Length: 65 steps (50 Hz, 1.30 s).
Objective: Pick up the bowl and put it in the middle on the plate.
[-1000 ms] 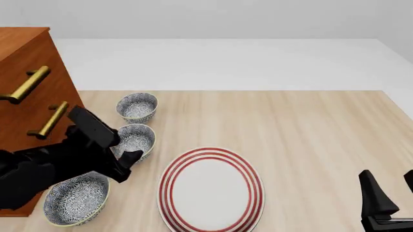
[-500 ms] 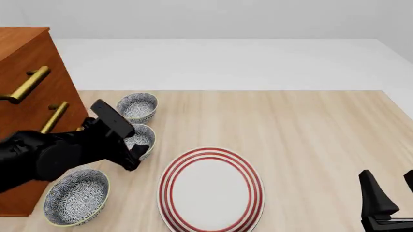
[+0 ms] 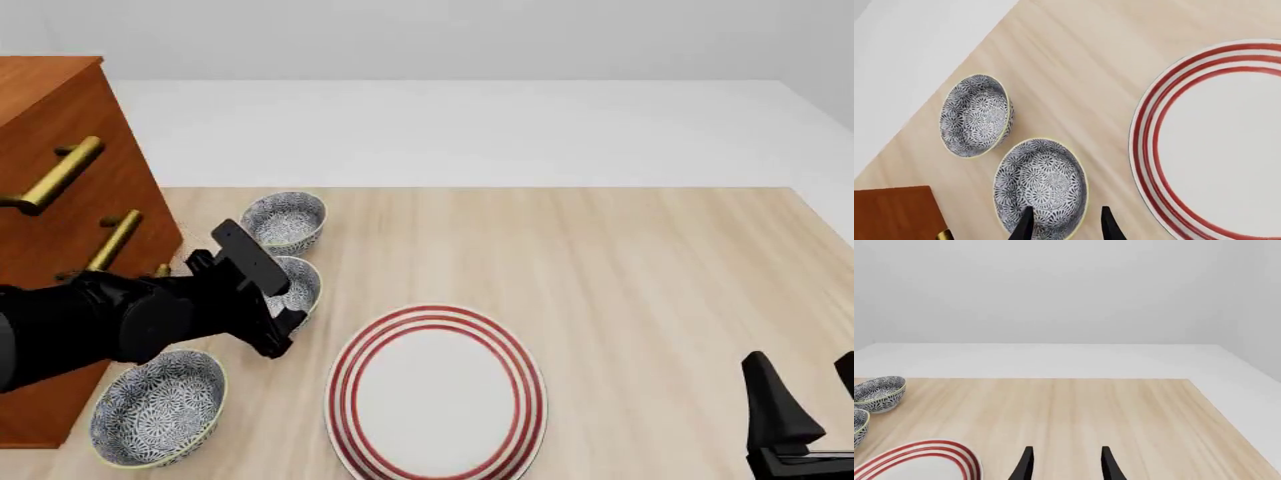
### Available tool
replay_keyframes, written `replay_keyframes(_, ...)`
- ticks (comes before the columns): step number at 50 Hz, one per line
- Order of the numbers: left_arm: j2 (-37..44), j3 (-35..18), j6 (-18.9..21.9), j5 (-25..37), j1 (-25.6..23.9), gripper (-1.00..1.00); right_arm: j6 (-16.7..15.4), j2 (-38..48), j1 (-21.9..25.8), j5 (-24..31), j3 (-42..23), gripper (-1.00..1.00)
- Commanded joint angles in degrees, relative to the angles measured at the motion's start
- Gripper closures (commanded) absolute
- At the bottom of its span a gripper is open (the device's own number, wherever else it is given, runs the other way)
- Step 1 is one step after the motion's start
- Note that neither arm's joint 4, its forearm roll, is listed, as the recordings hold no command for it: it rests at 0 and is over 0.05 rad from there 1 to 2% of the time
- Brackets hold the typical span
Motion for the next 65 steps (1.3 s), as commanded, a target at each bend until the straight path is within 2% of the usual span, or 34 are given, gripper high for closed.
replay_keyframes(1, 4.0, 0.7, 1.6, -2.7, -0.3, -1.0, 0.0, 0.1, 0.0, -0.1, 0.0, -1.0)
replay_keyframes(11, 5.6, 1.7, 1.6, -3.9, -1.2, -1.0, 0.0, 0.1, 0.0, -0.1, 0.0, -1.0)
replay_keyframes(23, 8.0, 1.1, 3.1, -4.5, 0.3, -1.0, 0.0, 0.1, 0.0, -0.1, 0.1, -1.0)
replay_keyframes(35, 12.0, 2.5, 3.6, -7.9, 0.5, -1.0, 0.0, 0.0, 0.0, 0.0, 0.0, -1.0)
replay_keyframes(49, 16.1, 0.9, 6.6, -8.9, 3.7, -1.0, 0.0, 0.0, 0.0, 0.0, 0.0, -1.0)
replay_keyframes(65, 19.4, 1.3, 8.4, -9.9, 3.3, -1.0, 0.0, 0.0, 0.0, 0.0, 0.0, -1.0)
